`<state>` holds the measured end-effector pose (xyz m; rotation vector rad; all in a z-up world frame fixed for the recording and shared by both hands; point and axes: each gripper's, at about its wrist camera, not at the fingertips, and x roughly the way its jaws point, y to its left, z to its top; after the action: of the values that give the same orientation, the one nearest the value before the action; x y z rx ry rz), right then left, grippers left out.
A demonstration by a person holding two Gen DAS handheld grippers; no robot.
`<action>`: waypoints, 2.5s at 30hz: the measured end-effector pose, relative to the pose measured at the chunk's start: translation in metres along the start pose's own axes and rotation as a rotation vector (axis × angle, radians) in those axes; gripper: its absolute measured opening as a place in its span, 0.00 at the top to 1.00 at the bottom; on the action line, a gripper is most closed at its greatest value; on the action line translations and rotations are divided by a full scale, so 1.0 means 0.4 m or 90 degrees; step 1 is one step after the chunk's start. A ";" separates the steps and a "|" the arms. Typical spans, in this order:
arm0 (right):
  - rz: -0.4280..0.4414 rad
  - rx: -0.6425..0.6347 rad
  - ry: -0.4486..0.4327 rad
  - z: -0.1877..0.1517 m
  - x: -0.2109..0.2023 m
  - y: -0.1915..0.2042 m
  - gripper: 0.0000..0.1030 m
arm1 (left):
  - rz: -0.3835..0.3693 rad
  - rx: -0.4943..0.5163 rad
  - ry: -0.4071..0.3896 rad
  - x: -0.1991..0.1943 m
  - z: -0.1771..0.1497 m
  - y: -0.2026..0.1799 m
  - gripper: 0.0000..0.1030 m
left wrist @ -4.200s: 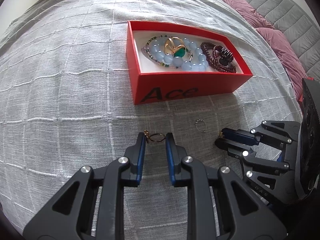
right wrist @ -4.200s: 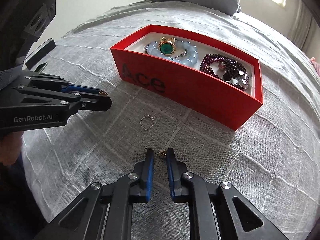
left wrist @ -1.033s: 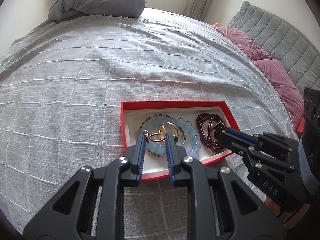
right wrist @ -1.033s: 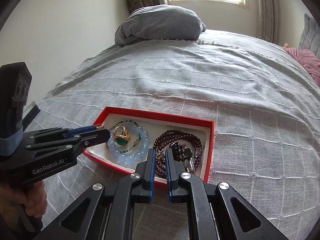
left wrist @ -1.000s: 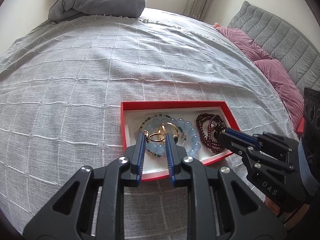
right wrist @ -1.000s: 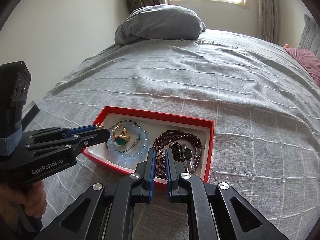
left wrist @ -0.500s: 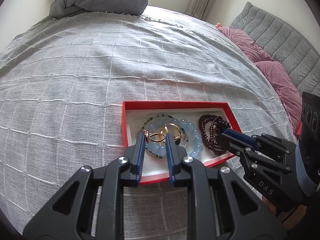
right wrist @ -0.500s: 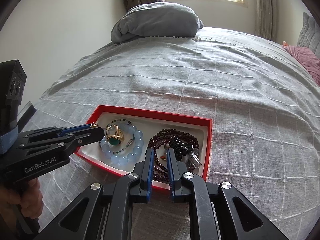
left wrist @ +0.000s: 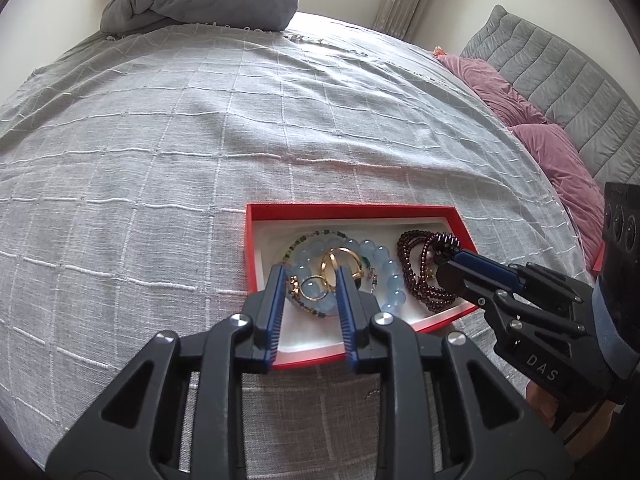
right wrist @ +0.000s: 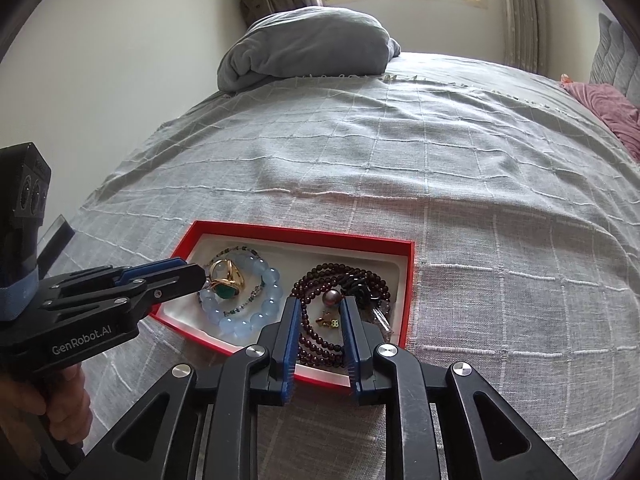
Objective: Organize jewelry
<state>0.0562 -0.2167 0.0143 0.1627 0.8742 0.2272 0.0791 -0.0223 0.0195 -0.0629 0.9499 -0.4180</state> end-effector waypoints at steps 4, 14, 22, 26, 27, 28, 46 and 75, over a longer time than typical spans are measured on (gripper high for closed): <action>-0.006 0.004 -0.006 0.002 -0.006 -0.003 0.44 | 0.006 0.007 -0.006 -0.005 -0.003 -0.009 0.63; -0.010 0.023 -0.023 0.007 -0.022 -0.015 0.40 | 0.019 0.022 -0.016 -0.019 -0.003 -0.018 0.59; -0.012 0.028 -0.030 0.004 -0.040 -0.018 0.39 | 0.032 0.040 -0.041 -0.040 -0.004 -0.031 0.39; -0.010 0.032 -0.029 0.003 -0.044 -0.019 0.38 | 0.028 0.037 -0.038 -0.039 -0.003 -0.032 0.39; -0.012 0.033 -0.029 0.003 -0.046 -0.019 0.38 | 0.030 0.039 -0.038 -0.039 -0.004 -0.034 0.39; -0.011 0.035 -0.030 0.002 -0.047 -0.020 0.38 | 0.031 0.040 -0.038 -0.039 -0.005 -0.035 0.39; 0.024 0.076 -0.049 -0.028 -0.147 -0.042 0.29 | 0.018 0.055 -0.055 -0.117 -0.052 -0.047 0.36; 0.055 0.148 0.058 -0.113 -0.116 -0.087 0.29 | 0.004 0.153 0.051 -0.072 -0.168 -0.098 0.36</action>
<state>-0.0027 -0.2601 0.0119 0.4100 0.9850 0.2135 -0.0017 -0.0388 0.0117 0.1765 0.9725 -0.5291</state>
